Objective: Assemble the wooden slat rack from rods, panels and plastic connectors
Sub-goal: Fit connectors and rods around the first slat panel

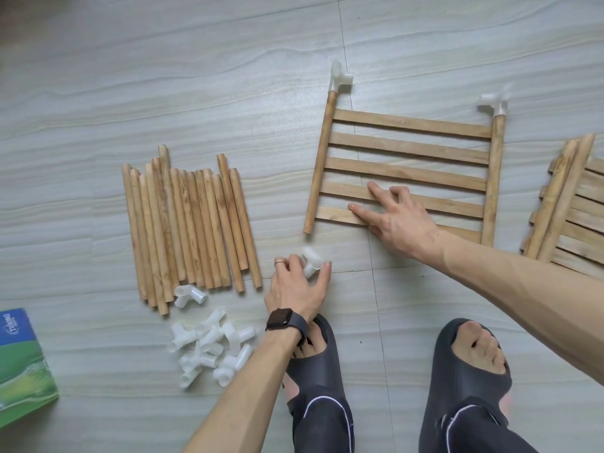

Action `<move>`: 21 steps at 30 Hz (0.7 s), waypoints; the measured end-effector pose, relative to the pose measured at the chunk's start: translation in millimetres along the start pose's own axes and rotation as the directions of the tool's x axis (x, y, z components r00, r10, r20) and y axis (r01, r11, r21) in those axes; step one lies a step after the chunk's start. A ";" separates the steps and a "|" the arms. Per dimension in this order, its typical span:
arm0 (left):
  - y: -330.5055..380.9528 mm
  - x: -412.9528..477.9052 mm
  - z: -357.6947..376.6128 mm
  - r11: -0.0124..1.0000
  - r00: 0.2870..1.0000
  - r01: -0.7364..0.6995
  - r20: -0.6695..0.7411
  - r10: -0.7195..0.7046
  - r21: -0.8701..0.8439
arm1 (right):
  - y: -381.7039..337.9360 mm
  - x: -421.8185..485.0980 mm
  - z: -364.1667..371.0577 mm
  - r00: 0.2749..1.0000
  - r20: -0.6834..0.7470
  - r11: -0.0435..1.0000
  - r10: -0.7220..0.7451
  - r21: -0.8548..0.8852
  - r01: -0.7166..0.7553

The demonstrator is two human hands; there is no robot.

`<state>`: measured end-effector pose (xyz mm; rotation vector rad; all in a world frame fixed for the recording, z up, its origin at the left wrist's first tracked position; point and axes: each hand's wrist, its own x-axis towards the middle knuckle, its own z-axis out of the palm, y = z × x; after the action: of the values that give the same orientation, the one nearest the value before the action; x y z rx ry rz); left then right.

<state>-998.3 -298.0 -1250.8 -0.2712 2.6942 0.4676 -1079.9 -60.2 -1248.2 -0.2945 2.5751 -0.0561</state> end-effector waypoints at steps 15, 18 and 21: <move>-19.3 25.1 -37.9 0.922 0.937 -0.341 -0.009 0.348 0.182 | 1.1 0.3 7.0 1.000 0.006 0.997 0.018 0.075 -0.018; -17.2 26.0 -44.8 0.907 0.923 -0.374 -0.021 0.385 0.193 | 1.5 0.3 7.0 1.000 0.003 0.997 0.018 0.081 -0.018; -8.4 28.8 -49.5 0.919 0.932 -0.351 -0.030 0.361 0.178 | 1.3 0.1 7.2 1.000 0.004 0.996 0.019 0.084 -0.019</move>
<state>-1039.3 -327.0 -1222.0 0.2644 2.8304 0.3292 -1076.5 -58.8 -1254.5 -0.2390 2.5645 -0.1561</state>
